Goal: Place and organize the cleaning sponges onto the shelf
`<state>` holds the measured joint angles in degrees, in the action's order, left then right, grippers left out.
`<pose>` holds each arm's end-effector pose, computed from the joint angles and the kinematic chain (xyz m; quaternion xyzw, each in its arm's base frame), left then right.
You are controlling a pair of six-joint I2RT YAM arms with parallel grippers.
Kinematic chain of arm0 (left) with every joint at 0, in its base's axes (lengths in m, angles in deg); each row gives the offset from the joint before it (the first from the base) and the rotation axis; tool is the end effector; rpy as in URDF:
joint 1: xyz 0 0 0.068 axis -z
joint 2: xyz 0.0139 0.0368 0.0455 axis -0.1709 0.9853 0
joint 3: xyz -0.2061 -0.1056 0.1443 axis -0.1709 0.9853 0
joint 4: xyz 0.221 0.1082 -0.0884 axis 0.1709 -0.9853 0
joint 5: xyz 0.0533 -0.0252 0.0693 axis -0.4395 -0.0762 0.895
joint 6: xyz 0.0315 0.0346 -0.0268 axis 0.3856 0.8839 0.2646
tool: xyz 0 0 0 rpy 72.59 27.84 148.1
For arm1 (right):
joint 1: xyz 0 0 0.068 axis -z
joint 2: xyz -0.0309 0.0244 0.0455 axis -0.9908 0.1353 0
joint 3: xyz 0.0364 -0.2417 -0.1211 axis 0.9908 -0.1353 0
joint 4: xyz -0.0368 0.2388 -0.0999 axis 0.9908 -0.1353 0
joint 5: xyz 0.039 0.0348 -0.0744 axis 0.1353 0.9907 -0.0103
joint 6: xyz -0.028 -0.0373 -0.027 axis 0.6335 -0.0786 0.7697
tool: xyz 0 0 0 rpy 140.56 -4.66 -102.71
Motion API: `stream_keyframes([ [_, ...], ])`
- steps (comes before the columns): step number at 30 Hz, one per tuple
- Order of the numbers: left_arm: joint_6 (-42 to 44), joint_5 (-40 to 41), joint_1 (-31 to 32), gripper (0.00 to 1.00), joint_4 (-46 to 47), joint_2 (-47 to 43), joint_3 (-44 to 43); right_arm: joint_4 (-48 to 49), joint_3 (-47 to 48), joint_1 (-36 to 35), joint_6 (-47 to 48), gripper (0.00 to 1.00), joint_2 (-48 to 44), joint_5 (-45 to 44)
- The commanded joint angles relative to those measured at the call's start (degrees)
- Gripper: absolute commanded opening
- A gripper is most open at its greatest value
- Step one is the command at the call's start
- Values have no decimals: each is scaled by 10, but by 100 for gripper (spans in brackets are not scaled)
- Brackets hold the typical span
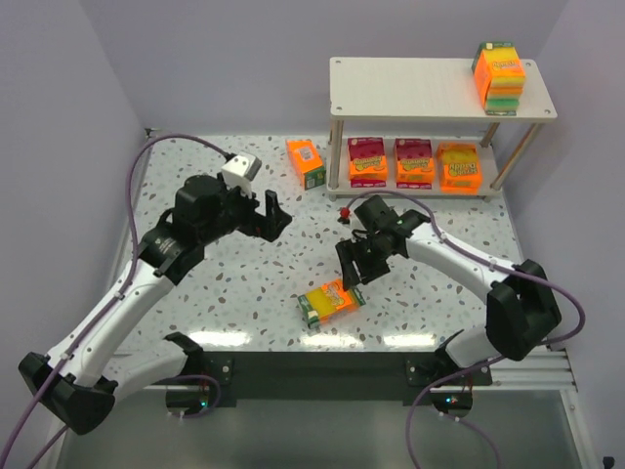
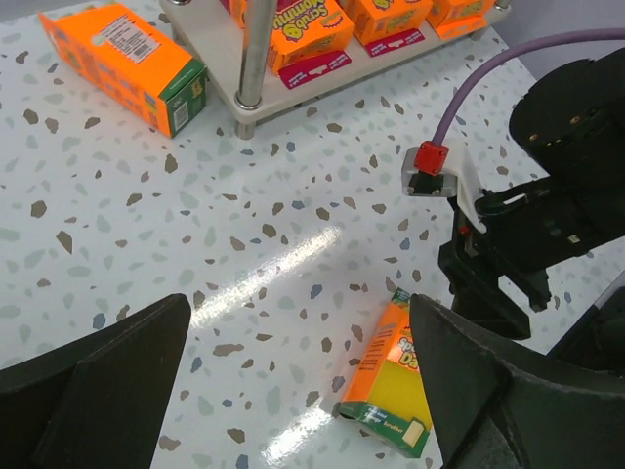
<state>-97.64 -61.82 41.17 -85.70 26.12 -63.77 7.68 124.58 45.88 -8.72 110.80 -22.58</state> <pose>0.1919 -0.1228 0.3746 0.1588 0.8103 -0.2740 0.4930 0.2172 0.1728 0.2330 -0.2056 0.9509 0.2094 0.0980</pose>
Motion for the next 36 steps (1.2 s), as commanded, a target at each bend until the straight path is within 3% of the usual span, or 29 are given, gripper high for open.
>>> stream_keyframes([
  [1,-38,38,-7,100,-19,-4,25,55,10,-3,24,61,35,-1],
  [10,-42,55,-18,100,-41,-38,46,96,7,-20,16,52,87,41],
  [16,-35,58,-23,100,-49,-47,56,106,-22,-22,-4,18,96,69],
  [17,-33,60,-23,100,-50,-48,56,107,-24,-22,-6,5,95,69],
  [18,-32,61,-24,100,-51,-49,55,100,-26,-22,-10,0,91,70],
  [26,-27,93,-35,100,-61,-62,36,20,40,-17,-32,0,26,67],
  [30,-29,128,-39,100,-72,-63,2,-46,146,7,-55,0,-3,72],
  [36,-22,166,-41,100,-77,-75,-25,-89,307,125,-105,0,-34,159],
])
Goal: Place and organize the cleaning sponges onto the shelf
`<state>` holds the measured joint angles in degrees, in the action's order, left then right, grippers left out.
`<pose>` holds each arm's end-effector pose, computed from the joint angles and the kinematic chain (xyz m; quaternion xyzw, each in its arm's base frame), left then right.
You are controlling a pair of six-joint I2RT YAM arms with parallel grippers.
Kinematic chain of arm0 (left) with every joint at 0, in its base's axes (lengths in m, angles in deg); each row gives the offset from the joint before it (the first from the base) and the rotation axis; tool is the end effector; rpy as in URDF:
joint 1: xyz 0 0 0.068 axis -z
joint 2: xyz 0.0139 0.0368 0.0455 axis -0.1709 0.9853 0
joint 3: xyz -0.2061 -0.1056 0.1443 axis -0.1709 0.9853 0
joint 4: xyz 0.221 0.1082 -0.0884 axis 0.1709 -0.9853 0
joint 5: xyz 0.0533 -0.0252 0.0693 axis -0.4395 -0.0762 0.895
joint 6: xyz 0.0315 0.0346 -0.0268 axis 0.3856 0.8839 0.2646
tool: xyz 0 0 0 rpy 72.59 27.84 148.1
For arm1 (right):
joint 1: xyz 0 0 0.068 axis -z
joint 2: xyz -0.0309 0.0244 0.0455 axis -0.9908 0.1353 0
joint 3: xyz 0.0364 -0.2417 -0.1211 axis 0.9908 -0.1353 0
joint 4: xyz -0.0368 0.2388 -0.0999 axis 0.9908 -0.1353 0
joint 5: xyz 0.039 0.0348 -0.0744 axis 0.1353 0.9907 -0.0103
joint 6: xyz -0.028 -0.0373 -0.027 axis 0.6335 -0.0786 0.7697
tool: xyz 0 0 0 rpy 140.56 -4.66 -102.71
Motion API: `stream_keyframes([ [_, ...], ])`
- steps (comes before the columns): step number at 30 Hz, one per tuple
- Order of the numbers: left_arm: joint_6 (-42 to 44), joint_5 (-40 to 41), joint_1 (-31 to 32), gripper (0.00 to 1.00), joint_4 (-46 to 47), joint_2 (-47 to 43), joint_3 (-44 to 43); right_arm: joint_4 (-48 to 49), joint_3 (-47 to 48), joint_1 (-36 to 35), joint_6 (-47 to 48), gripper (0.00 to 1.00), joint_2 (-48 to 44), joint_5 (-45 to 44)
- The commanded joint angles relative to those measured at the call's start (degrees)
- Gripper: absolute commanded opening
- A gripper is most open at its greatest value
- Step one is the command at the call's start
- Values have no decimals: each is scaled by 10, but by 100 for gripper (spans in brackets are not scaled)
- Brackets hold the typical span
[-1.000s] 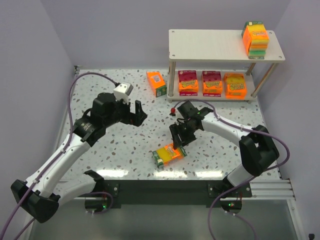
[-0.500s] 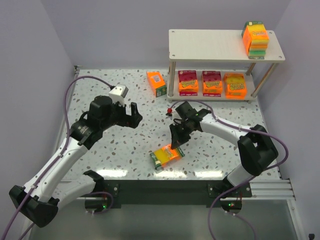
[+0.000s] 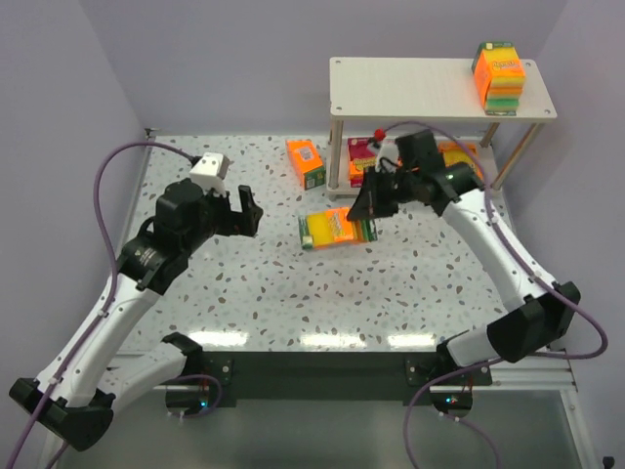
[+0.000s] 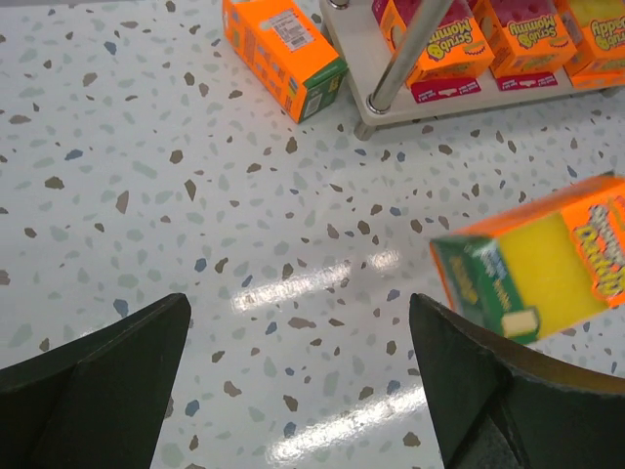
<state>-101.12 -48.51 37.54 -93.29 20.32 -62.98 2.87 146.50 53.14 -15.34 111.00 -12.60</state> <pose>0.1753 -0.0885 0.3759 0.0452 0.8376 -0.1775 0.5146 0.2564 0.1611 0.3455 -0.1346 0.9131 0.3351 0.1893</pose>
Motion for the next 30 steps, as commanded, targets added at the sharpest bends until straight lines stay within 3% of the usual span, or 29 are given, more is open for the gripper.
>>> stream_keyframes([
  [1,15,34,-5,100,-2,-19,-34,-42,112,88,-44,0,-32,72],
  [4,19,37,-5,100,-1,-22,-38,-37,224,159,-90,0,-16,112],
  [6,20,36,-5,100,-2,-20,-42,1,288,195,-173,0,3,108],
  [12,16,32,-5,100,-7,-24,-55,194,308,259,-403,0,20,26],
  [17,6,32,-5,100,-12,-33,-55,174,304,266,-521,0,25,-195],
  [21,-4,27,-5,100,-13,-31,-54,199,294,266,-579,0,27,-310],
  [25,-14,12,-5,100,-3,-28,-49,184,330,265,-606,0,57,-378],
  [30,-18,7,-5,100,4,-24,-43,122,427,266,-630,0,123,-402],
])
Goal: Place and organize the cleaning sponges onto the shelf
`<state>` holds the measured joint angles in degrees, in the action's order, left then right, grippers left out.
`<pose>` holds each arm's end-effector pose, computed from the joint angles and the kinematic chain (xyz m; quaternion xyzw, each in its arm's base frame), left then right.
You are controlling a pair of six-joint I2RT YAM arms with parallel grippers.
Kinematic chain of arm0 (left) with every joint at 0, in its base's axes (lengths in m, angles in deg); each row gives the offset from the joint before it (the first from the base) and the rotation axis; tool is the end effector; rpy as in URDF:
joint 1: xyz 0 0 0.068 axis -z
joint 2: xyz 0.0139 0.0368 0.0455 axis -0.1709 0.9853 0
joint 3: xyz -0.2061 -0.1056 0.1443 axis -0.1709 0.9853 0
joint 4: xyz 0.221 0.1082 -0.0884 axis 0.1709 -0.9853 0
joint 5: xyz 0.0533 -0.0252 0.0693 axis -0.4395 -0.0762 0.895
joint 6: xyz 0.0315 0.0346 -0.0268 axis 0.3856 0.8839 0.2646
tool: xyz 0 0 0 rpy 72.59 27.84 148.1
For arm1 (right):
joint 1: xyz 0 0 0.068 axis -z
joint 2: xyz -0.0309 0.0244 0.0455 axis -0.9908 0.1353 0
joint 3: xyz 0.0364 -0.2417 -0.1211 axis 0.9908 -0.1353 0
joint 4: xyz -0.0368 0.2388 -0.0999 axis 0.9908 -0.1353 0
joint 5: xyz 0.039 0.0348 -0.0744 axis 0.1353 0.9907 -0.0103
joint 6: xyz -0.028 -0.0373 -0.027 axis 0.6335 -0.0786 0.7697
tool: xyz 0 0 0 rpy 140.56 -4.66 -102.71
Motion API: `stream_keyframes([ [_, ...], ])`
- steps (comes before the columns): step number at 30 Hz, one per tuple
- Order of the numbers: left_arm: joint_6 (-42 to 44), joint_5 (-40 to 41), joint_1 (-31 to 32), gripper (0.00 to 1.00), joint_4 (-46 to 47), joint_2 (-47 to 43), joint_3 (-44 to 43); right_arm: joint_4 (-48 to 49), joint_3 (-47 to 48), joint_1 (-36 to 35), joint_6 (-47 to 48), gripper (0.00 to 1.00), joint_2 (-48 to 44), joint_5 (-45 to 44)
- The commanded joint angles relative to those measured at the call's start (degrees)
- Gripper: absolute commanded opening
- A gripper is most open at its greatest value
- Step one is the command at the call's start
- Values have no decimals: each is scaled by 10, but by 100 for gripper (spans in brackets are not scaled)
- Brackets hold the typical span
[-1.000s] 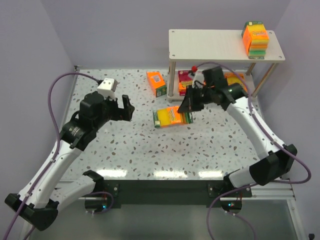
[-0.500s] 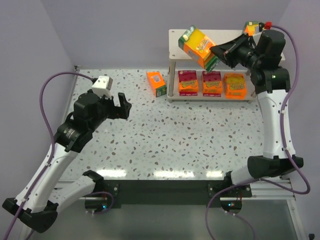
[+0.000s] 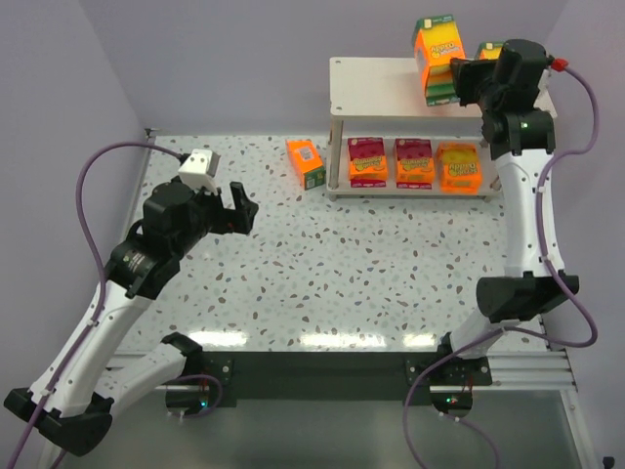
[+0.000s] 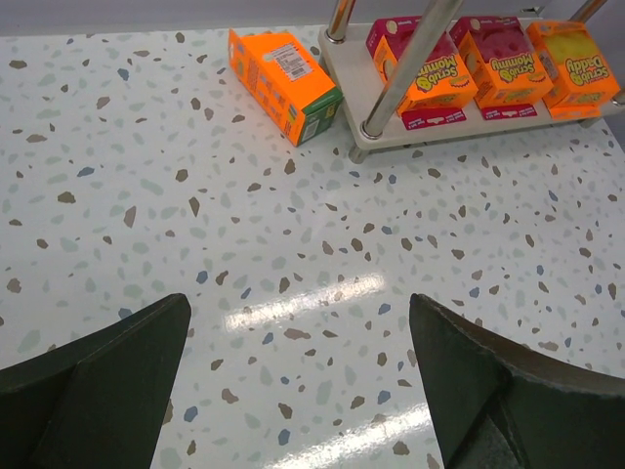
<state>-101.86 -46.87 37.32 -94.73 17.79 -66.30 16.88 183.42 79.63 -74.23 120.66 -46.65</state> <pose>0.1610 -0.0790 0.4000 0.0269 0.8166 -0.1824 0.5469 0.3375 0.0109 0.5165 0.5148 0.5738 0.3867 0.5062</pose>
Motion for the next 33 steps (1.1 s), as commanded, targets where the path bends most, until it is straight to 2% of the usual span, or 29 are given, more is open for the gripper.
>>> stream_keyframes([
  [1,-12,-11,-3,100,19,2,-9,-25,65,1,-45,0,32,-76],
  [7,-13,-14,-3,100,15,1,-5,-33,66,1,-75,0,59,-94],
  [15,-13,-8,-3,100,10,-1,-4,-23,54,1,-67,0,62,-125],
  [23,-16,-8,-3,100,9,4,-2,-8,50,0,-61,1,75,-109],
  [24,-16,-7,-3,100,9,3,-1,-4,48,0,-60,15,73,-109],
  [26,-18,-7,-3,100,9,3,0,8,50,0,-46,23,69,-104],
  [27,-19,-7,-3,100,8,3,1,13,54,0,-39,32,69,-104],
  [29,-20,-8,-3,100,9,3,1,18,68,0,-20,43,65,-102],
  [30,-20,-8,-3,100,9,2,1,20,72,0,-13,52,61,-104],
  [33,-23,-6,-3,100,13,6,0,43,70,2,10,62,35,-92],
])
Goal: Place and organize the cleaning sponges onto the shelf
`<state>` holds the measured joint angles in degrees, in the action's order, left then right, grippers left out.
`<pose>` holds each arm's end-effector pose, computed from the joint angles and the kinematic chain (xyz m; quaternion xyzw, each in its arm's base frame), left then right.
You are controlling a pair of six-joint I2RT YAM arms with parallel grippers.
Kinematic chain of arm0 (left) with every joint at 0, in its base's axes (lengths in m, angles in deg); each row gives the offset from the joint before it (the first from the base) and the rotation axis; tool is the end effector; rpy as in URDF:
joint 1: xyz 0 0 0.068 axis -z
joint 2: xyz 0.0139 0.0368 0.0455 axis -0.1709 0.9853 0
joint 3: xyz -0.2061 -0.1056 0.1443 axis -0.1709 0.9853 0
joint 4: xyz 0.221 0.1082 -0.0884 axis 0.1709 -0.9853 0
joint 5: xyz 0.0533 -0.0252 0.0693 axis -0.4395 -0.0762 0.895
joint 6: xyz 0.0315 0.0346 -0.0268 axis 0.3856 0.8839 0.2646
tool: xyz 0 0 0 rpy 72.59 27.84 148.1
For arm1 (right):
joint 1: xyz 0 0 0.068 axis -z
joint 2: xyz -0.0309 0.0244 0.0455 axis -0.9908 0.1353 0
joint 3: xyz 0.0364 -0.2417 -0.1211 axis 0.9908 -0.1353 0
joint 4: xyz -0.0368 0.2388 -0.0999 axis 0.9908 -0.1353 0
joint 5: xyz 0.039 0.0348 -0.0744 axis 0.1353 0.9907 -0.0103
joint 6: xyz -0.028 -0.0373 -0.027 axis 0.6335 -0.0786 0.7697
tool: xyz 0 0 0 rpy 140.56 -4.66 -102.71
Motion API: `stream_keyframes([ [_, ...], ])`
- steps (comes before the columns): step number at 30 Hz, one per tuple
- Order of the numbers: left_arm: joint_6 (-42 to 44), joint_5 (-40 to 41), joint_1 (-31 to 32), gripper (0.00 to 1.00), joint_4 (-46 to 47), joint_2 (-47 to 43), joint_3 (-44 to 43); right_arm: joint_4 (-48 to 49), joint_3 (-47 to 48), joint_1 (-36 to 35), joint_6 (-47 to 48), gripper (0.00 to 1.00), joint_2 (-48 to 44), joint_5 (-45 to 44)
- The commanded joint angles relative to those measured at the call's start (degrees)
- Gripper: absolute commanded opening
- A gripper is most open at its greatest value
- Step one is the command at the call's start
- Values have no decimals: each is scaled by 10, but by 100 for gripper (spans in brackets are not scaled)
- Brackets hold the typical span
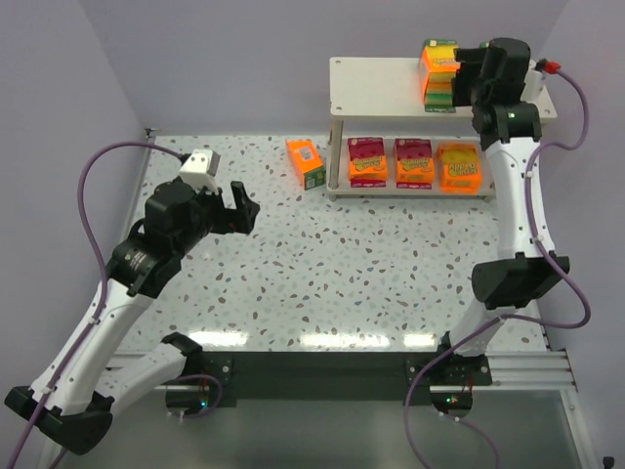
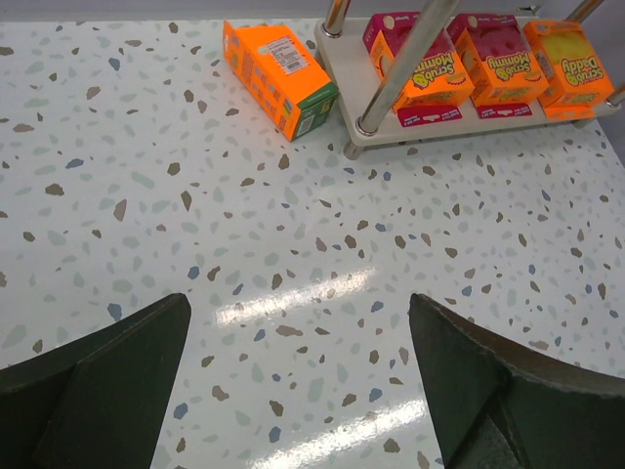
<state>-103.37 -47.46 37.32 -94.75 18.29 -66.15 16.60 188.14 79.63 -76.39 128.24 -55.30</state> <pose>0.1632 -0.0806 0.3977 0.0195 0.8203 -0.1913 0.5386 0.3777 0.0075 0.4967 0.5671 0.5437 0.3343 0.5206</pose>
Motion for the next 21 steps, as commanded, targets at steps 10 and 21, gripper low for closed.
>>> stream_keyframes([
  [10,-17,-102,-93,100,98,150,23,82,-150,7,192,69,-237,173],
  [21,-54,-212,-137,100,218,510,-196,-96,-335,5,443,78,-438,314],
])
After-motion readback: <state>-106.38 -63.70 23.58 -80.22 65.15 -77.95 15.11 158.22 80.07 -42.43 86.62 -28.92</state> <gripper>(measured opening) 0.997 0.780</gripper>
